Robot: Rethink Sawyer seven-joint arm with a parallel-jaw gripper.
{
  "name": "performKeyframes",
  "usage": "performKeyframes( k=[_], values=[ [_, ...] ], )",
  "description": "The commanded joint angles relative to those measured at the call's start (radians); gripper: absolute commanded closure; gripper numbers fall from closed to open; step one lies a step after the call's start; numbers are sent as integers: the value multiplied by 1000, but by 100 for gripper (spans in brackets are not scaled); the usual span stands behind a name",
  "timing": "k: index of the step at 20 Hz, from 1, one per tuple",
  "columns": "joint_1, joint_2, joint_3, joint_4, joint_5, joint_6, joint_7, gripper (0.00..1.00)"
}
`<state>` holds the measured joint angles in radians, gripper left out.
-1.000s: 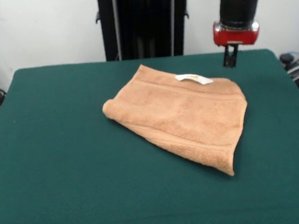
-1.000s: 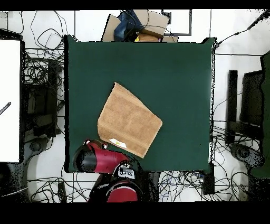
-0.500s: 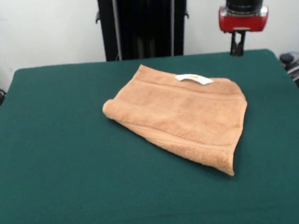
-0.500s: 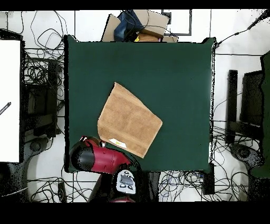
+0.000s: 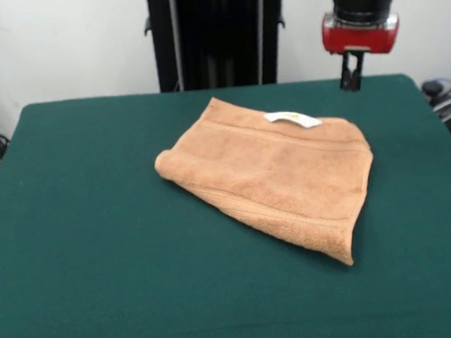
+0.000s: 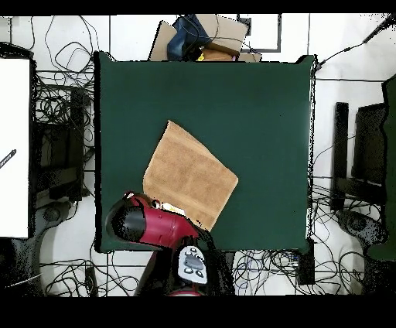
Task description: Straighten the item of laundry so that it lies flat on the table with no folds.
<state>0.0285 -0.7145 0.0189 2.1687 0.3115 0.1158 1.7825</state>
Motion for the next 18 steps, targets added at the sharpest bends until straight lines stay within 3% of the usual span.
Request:
performKeyframes(
  k=[1, 18],
  values=[
    [-86, 114, 30, -106, 20, -13, 163, 100],
    [-78, 240, 20, -199, 2, -62, 163, 100]
  ],
)
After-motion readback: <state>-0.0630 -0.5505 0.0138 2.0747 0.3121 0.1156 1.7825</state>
